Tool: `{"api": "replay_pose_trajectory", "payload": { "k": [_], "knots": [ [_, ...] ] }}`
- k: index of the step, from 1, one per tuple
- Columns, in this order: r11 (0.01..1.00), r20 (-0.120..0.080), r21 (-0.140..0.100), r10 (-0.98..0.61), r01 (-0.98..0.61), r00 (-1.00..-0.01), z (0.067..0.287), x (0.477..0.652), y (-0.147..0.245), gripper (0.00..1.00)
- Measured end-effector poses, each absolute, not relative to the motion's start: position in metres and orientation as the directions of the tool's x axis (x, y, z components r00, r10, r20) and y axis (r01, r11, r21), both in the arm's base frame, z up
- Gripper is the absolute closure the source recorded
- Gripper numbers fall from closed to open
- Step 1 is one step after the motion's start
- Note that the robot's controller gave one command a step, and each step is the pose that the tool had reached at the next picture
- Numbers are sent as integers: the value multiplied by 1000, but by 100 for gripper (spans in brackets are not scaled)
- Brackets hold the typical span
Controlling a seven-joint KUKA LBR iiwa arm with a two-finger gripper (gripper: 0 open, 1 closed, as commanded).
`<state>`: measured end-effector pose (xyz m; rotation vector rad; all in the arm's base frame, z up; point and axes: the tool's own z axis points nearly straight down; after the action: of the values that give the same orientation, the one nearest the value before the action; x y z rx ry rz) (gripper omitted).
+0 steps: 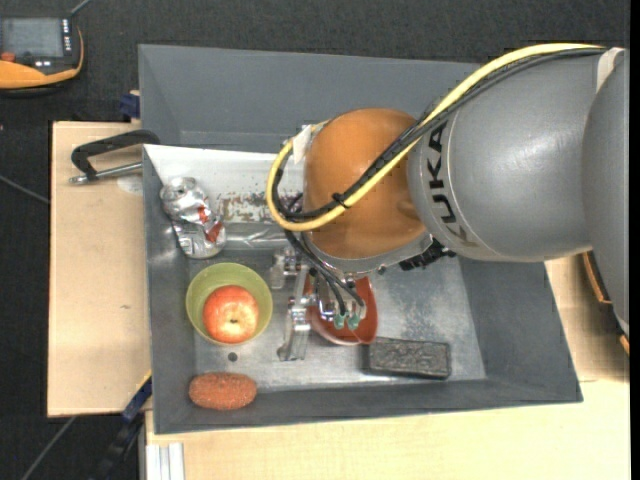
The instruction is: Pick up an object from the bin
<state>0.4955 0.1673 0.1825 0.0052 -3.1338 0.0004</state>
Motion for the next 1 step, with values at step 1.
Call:
{"api": "replay_pose_trajectory", "payload": {
  "k": [1],
  "knots": [
    [888, -4, 1, -459, -459, -888, 318, 547, 116, 0]
  ]
}}
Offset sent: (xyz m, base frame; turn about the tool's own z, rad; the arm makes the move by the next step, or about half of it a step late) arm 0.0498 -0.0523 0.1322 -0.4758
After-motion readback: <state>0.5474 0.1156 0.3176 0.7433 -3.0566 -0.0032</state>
